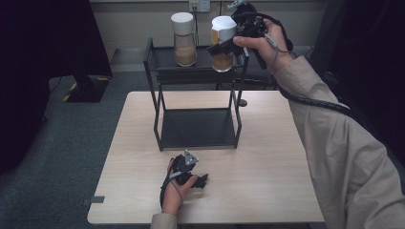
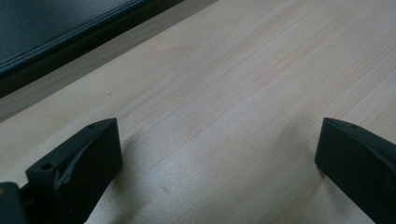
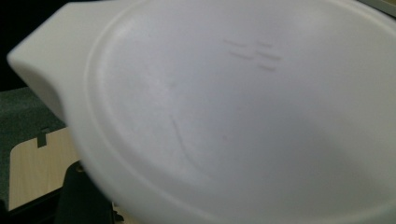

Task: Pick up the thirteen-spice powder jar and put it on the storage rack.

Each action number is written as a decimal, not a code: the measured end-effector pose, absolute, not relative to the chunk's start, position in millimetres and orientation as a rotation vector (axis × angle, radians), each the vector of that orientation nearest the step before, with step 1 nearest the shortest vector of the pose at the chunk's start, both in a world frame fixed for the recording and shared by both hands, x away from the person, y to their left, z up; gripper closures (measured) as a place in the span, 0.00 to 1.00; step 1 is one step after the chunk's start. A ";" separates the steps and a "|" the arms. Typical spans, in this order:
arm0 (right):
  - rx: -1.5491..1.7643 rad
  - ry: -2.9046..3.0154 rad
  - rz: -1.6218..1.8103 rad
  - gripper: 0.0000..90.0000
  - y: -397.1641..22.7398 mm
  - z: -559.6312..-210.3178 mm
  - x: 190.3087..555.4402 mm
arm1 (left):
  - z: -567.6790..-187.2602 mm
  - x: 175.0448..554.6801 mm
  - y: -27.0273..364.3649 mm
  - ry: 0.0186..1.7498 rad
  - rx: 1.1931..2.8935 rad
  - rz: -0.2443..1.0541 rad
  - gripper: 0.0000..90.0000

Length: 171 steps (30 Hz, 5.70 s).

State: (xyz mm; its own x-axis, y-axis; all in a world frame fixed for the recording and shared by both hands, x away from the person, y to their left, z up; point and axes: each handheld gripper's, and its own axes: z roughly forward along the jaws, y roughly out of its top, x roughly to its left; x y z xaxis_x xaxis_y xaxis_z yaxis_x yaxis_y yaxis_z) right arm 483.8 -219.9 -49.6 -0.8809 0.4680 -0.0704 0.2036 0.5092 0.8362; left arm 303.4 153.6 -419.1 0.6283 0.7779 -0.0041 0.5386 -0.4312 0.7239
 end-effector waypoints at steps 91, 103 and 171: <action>0.771 2.343 1.350 0.01 -218.2 -85.2 503.9 | -419.1 304.3 155.3 1.014 2.146 0.429 0.00; 0.774 2.324 1.358 0.01 -222.3 -88.6 475.9 | -419.1 304.1 155.1 1.014 2.146 0.431 0.00; 0.829 2.374 1.430 0.02 -243.1 -179.3 410.0 | -419.3 303.9 155.1 1.015 2.145 0.431 0.00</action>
